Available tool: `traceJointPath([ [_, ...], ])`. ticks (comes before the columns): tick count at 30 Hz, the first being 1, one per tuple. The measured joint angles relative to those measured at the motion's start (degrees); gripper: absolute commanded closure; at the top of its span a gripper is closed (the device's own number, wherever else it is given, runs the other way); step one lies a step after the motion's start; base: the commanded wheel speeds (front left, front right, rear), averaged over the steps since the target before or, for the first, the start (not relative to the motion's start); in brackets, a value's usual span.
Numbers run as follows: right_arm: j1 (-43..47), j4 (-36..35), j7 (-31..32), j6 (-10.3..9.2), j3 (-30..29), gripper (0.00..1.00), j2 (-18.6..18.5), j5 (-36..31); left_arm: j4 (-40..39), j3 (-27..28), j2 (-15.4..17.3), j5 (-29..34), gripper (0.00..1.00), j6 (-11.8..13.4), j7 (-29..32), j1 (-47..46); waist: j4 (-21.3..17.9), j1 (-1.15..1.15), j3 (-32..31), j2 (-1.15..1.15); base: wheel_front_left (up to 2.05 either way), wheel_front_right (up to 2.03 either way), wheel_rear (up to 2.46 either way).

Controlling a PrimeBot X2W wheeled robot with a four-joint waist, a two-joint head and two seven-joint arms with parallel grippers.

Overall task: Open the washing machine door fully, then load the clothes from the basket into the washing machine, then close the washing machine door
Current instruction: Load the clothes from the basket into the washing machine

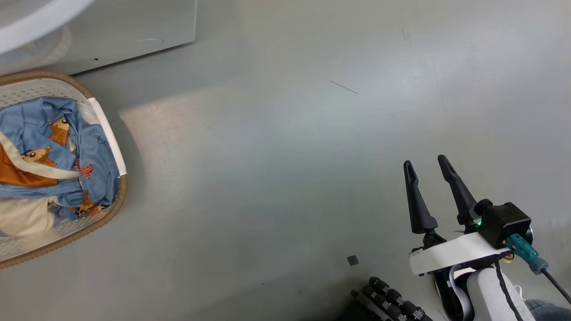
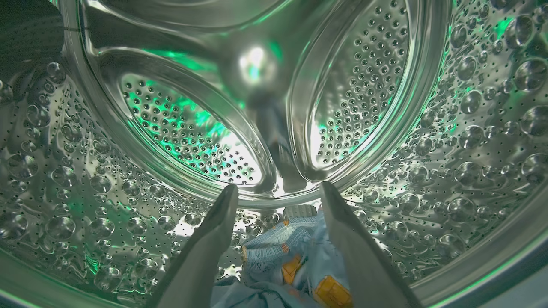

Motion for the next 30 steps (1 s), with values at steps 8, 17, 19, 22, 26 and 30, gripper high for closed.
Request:
traceJointPath([
  [8,-0.5,0.5,0.0,0.00,-0.4,0.00,0.0,0.0,2.4,-0.1,-1.7,0.0,0.00,0.2,-0.5,-0.5,1.5,0.00,-1.1,0.00,0.00,0.00,0.00],
  [17,-0.6,0.6,0.0,0.00,-1.5,0.00,0.0,-0.1,4.8,-0.2,-4.2,-0.6,0.00,0.6,-0.5,-0.6,3.2,0.00,-2.2,0.00,0.00,0.00,0.00],
  [19,-0.6,0.6,0.0,0.00,-1.7,0.00,-0.1,-0.1,5.0,-0.2,-5.2,-1.0,0.00,0.6,-0.5,-0.6,3.6,0.00,-2.4,0.00,0.00,0.00,0.00],
  [22,-0.8,0.8,0.0,0.00,-1.7,0.00,-0.1,-0.2,5.8,-0.4,-6.0,-1.3,0.00,0.6,-0.5,-0.6,4.3,0.00,-2.7,0.00,0.00,0.00,0.00],
  [26,-1.6,0.8,0.0,0.00,-1.9,0.00,-0.1,-0.3,6.6,-0.4,-7.3,-1.6,0.00,0.5,-0.5,-0.4,5.2,0.00,-3.3,0.00,0.00,0.00,0.00],
  [30,-2.2,0.9,0.0,0.00,-2.3,0.00,-0.1,-0.3,6.7,-0.6,-7.9,-1.8,0.00,0.0,-0.7,0.2,6.3,0.00,-3.9,0.00,0.00,0.00,0.00],
])
